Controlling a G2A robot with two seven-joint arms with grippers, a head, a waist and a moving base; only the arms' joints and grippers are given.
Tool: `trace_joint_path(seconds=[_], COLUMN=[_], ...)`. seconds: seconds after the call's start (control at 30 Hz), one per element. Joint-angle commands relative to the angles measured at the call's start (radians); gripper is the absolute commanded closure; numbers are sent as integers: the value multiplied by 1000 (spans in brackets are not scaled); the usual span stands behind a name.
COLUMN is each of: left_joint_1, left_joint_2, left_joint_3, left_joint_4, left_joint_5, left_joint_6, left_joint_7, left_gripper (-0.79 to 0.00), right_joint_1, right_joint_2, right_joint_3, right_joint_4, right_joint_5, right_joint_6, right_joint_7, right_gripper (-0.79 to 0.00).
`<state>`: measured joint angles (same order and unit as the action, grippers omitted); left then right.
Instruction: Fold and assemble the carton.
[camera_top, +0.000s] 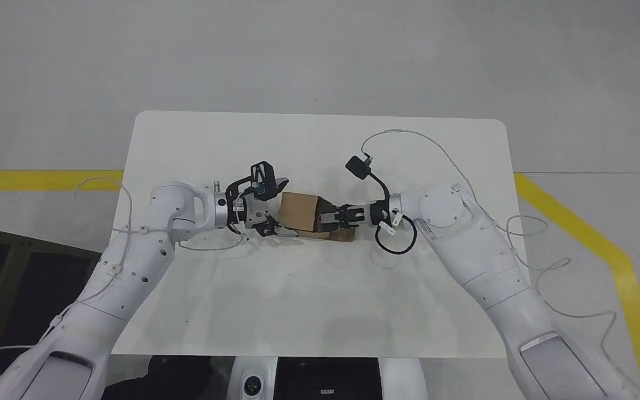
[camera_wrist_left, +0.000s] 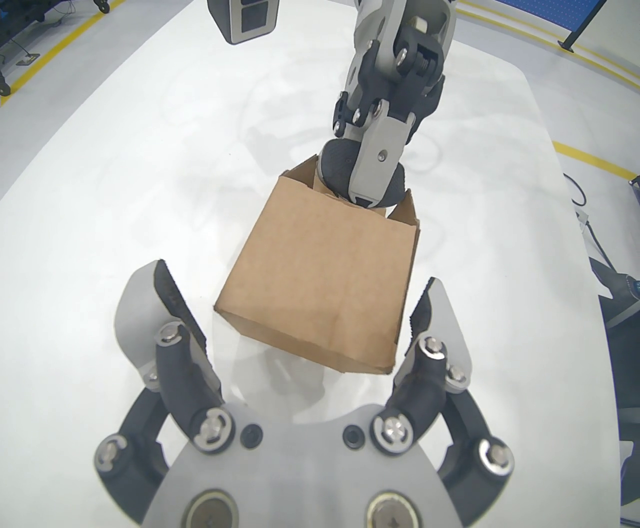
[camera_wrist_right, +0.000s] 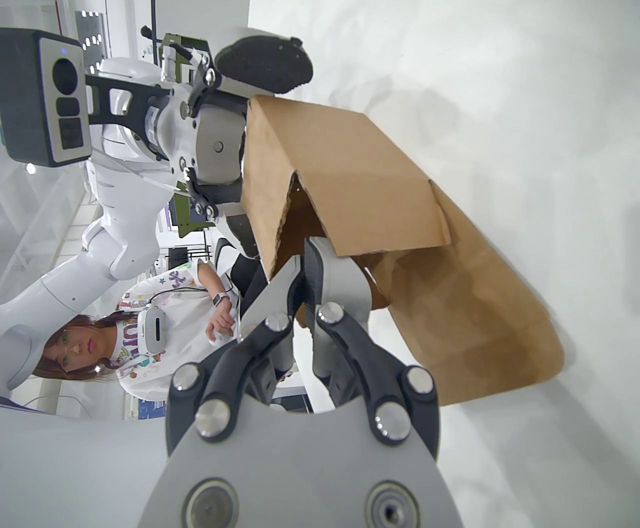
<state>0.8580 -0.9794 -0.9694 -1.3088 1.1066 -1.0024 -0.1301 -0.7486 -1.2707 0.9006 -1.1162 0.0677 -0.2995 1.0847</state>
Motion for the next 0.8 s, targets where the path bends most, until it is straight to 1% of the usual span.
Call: trace_joint_path(seconds=[0.0, 0.1, 0.3, 0.47, 0.63, 0.77], left_joint_1=[0, 1, 2, 1, 3, 4], left_joint_2=[0, -1, -4, -6, -7, -9], left_joint_3=[-1, -2, -1, -1, -1, 0], left_joint_4=[-3, -3, -2, -1, -1, -2], left_joint_5=[0, -1, -2, 1, 4, 3], left_joint_6=[0, 2, 2, 5, 9, 10], left_joint_7=[-1, -2, -3, -3, -3, -5], left_gripper=[-785, -785, -785, -785, -785, -785], right_joint_1=[-3, -36, -152, -245, -301, -300], right_joint_2=[0, 14, 55, 75, 85, 81], right_joint_3=[2, 29, 114, 152, 169, 149], right_joint_4=[-1, -49, -244, -356, -403, -373], right_joint_5=[0, -39, -109, -127, -139, -130], right_joint_6=[2, 45, 155, 208, 235, 221], right_joint_7=[-8, -46, -37, -37, -65, -82], right_gripper=[0, 0, 0, 0, 0, 0])
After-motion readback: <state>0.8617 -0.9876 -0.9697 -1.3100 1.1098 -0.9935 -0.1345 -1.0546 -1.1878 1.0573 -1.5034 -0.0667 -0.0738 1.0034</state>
